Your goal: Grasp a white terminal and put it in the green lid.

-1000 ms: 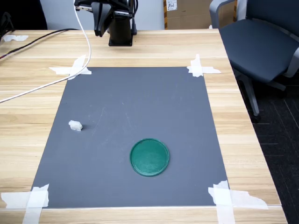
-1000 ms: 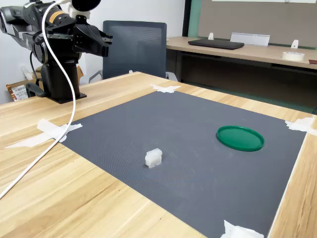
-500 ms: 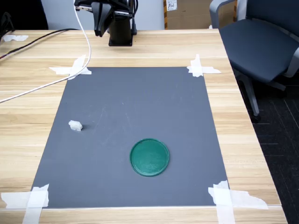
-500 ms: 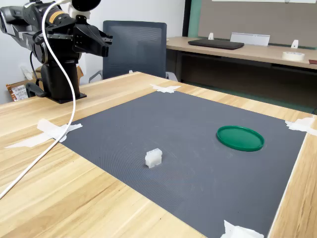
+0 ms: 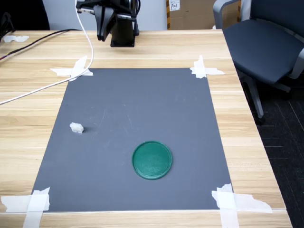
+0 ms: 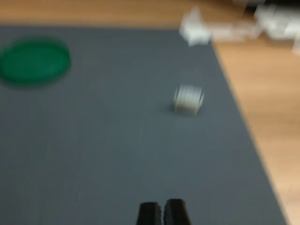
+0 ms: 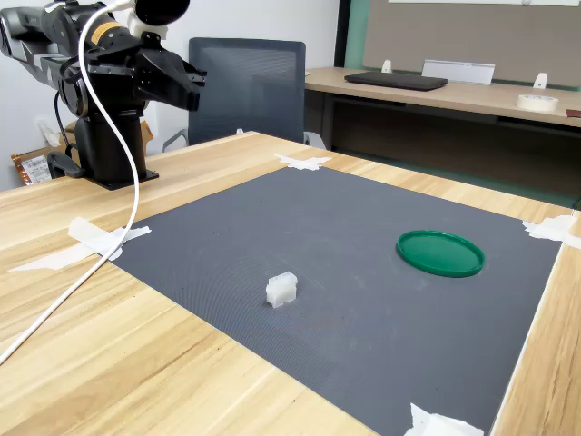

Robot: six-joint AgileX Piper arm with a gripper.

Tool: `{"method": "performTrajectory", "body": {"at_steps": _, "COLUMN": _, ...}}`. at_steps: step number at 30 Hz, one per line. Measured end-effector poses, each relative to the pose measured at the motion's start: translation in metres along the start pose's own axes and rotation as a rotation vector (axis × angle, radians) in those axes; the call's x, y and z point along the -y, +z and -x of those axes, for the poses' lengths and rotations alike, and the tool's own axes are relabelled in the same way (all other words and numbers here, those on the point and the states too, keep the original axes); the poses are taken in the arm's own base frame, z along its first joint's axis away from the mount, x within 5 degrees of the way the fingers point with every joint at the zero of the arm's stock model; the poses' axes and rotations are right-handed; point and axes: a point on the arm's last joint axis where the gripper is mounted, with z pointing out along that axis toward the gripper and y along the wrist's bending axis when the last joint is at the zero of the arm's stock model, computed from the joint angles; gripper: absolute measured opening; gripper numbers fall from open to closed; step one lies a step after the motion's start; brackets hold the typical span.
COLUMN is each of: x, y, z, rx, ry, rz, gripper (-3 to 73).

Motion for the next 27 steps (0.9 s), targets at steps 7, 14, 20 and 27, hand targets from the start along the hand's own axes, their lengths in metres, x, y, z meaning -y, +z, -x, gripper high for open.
{"method": "performTrajectory", "body": {"at_steps": 7, "x": 0.005, "y": 0.004, "z": 0.040, "rx": -0.144, "ry": -0.003, "rz": 0.037, "gripper": -2.8}}
{"method": "performTrajectory", "body": {"at_steps": 14, "x": 0.011, "y": 0.026, "z": 0.080, "rx": -0.219, "ry": -0.004, "rz": 0.050, "gripper": -2.8}}
{"method": "performTrajectory", "body": {"at_steps": 20, "x": 0.018, "y": 0.053, "z": 0.111, "rx": -0.322, "ry": -0.056, "rz": 0.056, "gripper": -2.8}}
{"method": "performTrajectory", "body": {"at_steps": 27, "x": 0.026, "y": 0.080, "z": 0.143, "rx": -0.481, "ry": -0.119, "rz": 0.072, "gripper": -2.8}}
